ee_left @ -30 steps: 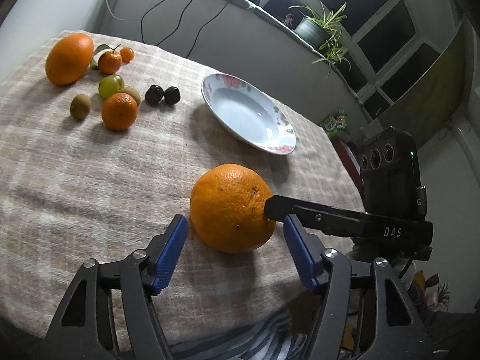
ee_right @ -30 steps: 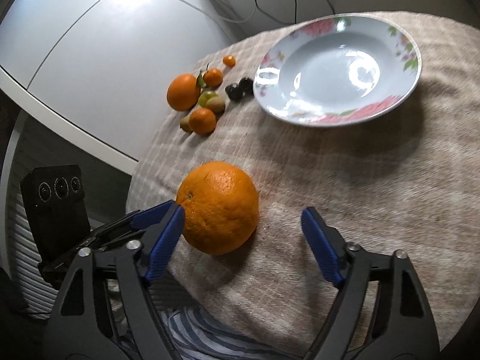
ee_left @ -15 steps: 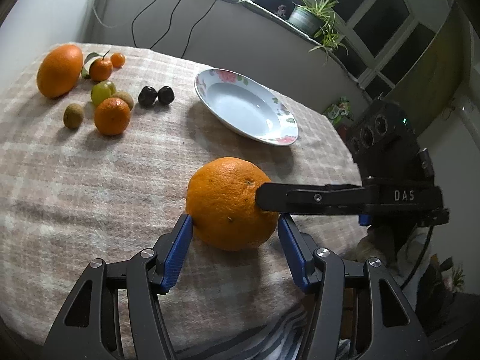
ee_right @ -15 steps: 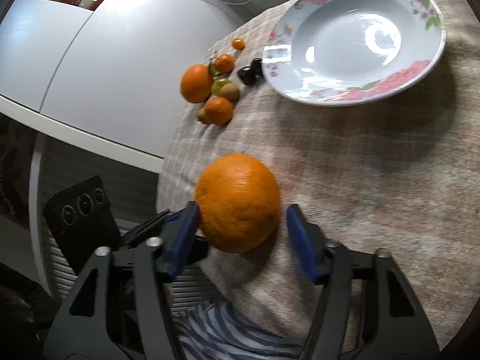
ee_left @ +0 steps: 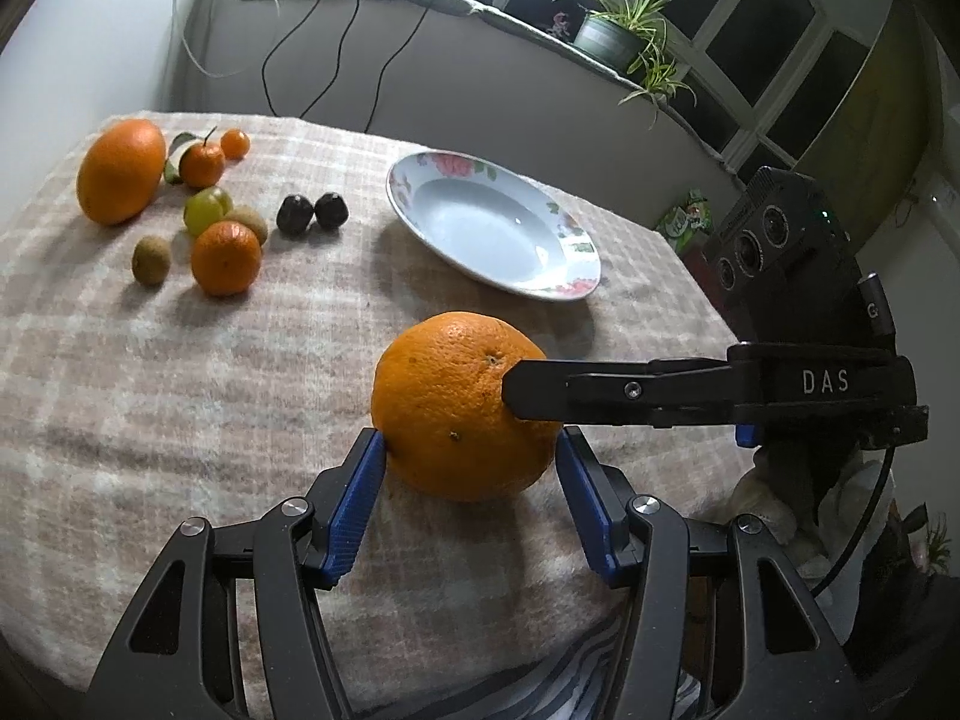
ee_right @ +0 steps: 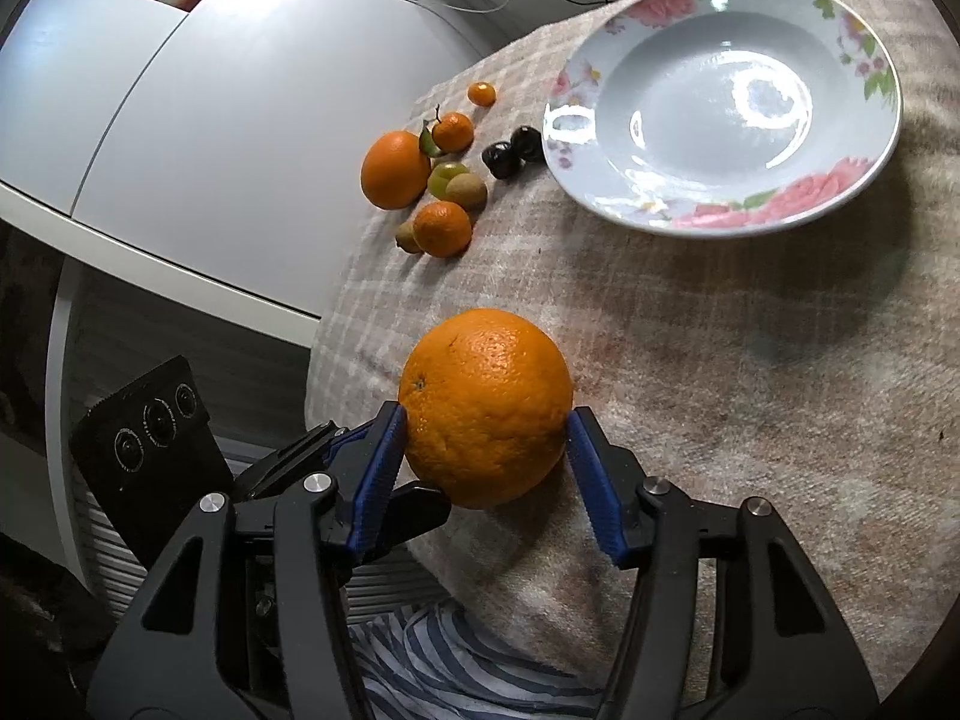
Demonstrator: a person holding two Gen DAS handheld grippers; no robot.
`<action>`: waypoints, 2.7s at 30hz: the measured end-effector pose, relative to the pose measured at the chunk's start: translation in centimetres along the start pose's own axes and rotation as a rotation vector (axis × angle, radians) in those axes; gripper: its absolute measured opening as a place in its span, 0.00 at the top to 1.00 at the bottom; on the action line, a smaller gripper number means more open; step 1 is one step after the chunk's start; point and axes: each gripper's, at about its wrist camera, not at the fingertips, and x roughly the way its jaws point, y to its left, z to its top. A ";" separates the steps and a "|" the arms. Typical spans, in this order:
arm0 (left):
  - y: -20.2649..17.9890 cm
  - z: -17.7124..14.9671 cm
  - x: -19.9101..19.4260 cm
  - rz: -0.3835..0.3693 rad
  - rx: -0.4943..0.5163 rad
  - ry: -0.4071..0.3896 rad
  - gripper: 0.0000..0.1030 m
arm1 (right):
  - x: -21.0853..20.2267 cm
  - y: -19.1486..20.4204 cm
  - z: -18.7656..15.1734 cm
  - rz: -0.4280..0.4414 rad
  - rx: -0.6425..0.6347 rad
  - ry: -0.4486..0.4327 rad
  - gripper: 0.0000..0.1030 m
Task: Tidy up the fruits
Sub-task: 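Close both grippers on the large orange and lift it, then carry the large orange onto the white floral plate and open both grippers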
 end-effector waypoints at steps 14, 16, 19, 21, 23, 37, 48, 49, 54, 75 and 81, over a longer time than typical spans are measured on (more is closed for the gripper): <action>-1.6 5.8 2.1 -0.015 0.099 -0.048 0.45 | -3.8 -0.9 4.7 -0.007 -0.023 -0.088 0.44; -1.8 6.7 2.8 -0.019 0.109 -0.051 0.44 | -4.5 -1.3 5.5 -0.013 -0.023 -0.102 0.44; -2.1 8.1 4.0 -0.024 0.123 -0.053 0.44 | -5.0 -2.1 7.1 -0.023 -0.018 -0.121 0.44; -2.3 9.2 5.0 -0.025 0.131 -0.053 0.43 | -5.4 -2.8 8.1 -0.027 -0.012 -0.130 0.44; -2.4 9.9 5.9 -0.030 0.134 -0.051 0.43 | -5.7 -3.4 8.9 -0.033 -0.007 -0.139 0.44; -2.2 12.9 11.2 -0.025 0.144 -0.004 0.42 | -4.5 -8.2 13.3 -0.045 0.071 -0.145 0.44; -2.1 13.4 12.4 -0.009 0.161 0.009 0.42 | -3.4 -8.4 14.3 -0.109 0.052 -0.143 0.44; -2.3 13.5 12.5 -0.004 0.166 0.008 0.42 | -3.4 -8.3 14.3 -0.116 0.047 -0.144 0.44; -2.6 13.6 12.5 0.016 0.187 -0.003 0.44 | -3.1 -6.9 14.4 -0.182 -0.020 -0.156 0.42; -2.0 12.0 8.3 0.086 0.203 -0.046 0.43 | -5.3 -1.5 12.3 -0.423 -0.216 -0.263 0.20; -1.2 10.9 6.3 0.111 0.189 -0.064 0.42 | -6.4 -0.5 11.0 -0.446 -0.248 -0.323 0.20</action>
